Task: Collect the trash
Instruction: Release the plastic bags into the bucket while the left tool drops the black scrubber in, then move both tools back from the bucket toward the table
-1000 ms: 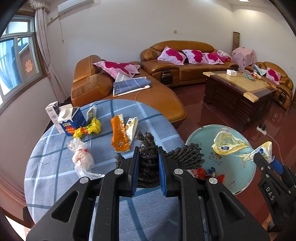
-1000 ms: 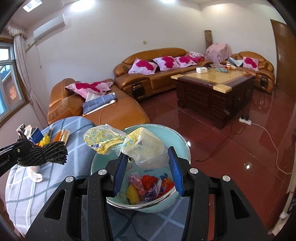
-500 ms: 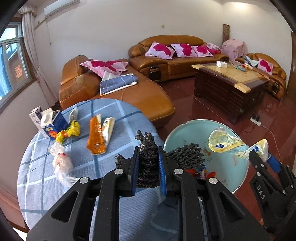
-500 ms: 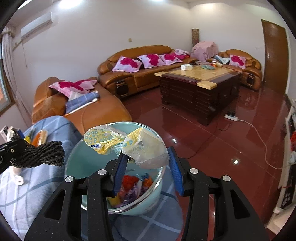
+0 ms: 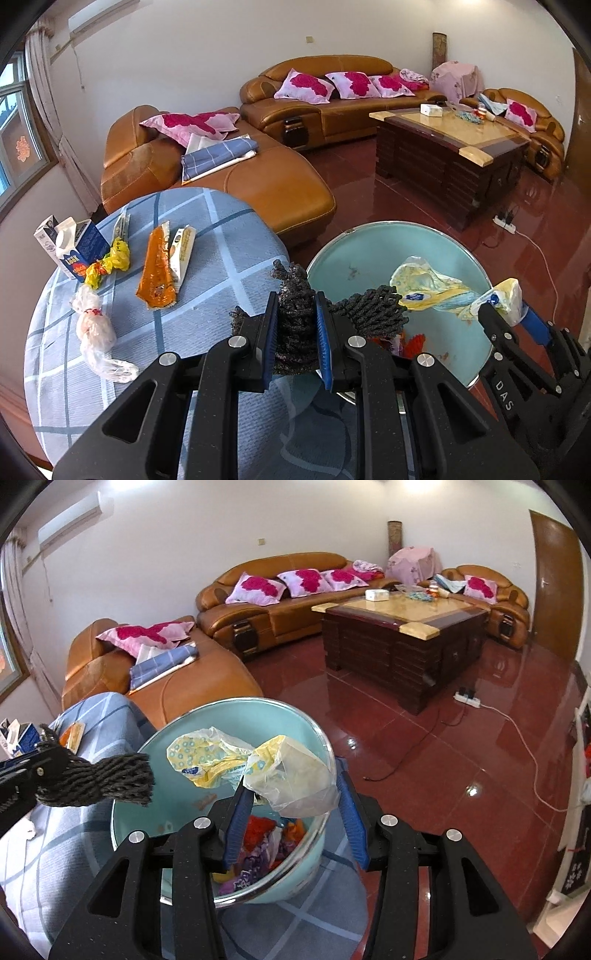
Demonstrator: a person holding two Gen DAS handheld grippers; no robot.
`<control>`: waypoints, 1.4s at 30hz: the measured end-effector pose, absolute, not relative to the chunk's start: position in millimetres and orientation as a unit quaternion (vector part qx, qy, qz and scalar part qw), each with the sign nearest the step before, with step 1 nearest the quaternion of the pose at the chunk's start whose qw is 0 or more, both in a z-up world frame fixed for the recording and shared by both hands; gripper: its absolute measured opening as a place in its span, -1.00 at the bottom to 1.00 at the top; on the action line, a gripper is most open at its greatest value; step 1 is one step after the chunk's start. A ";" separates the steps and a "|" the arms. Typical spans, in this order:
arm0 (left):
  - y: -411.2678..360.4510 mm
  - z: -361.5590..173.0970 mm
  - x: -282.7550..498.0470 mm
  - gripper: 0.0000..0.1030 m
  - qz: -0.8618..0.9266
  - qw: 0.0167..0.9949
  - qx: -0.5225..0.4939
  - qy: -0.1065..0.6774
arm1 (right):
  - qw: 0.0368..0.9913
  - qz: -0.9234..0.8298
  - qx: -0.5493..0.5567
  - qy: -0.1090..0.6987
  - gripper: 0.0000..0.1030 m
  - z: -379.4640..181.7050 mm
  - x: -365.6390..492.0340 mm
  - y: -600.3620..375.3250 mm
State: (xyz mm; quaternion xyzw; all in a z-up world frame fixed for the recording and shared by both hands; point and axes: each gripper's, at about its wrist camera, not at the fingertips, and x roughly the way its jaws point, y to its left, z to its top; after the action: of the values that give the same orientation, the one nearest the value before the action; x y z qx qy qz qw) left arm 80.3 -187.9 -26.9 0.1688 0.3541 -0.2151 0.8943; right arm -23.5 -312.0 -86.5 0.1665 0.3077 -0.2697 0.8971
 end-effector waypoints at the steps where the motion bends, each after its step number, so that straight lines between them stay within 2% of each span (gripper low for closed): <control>1: -188.7 -28.1 81.2 -0.63 -0.215 0.894 0.169 0.356 | 0.897 -0.268 0.166 0.310 -0.10 -87.7 -22.3 -311.7; 4: -190.9 -30.4 82.9 -0.63 -0.216 0.893 0.170 0.357 | 0.897 -0.260 0.168 0.314 -0.07 -91.5 -20.4 -311.3; 9: -192.8 -33.9 85.3 -0.63 -0.216 0.891 0.172 0.360 | 0.901 -0.238 0.191 0.309 0.10 -91.6 -22.3 -315.4; 27: -215.0 -34.5 81.3 -0.60 -0.222 0.891 0.185 0.350 | 0.889 -0.318 0.206 0.258 0.11 -75.0 -48.8 -330.4; 30: -221.1 -34.8 80.2 -0.49 -0.226 0.891 0.186 0.346 | 0.886 -0.322 0.214 0.255 0.11 -74.3 -51.9 -333.3; 32: -222.4 -34.3 79.1 -0.08 -0.230 0.892 0.186 0.342 | 0.886 -0.324 0.215 0.252 0.11 -73.3 -54.2 -333.5; 34: -222.9 -32.2 76.5 0.09 -0.231 0.894 0.187 0.335 | 0.887 -0.324 0.215 0.250 0.11 -72.2 -56.2 -333.4; 39: -218.1 -28.8 75.4 0.19 -0.223 0.896 0.184 0.336 | 0.887 -0.325 0.217 0.248 0.11 -71.3 -56.5 -333.6; 42: -214.6 -25.3 73.8 0.37 -0.215 0.900 0.182 0.332 | 0.888 -0.326 0.213 0.246 0.11 -70.5 -56.1 -331.6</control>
State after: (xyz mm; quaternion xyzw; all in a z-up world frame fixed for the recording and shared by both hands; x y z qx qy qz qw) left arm 73.8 -214.6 -25.3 0.1819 0.3324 -0.2146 0.9002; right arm -56.1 -331.6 -70.5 0.2129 0.2455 -0.3262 0.8877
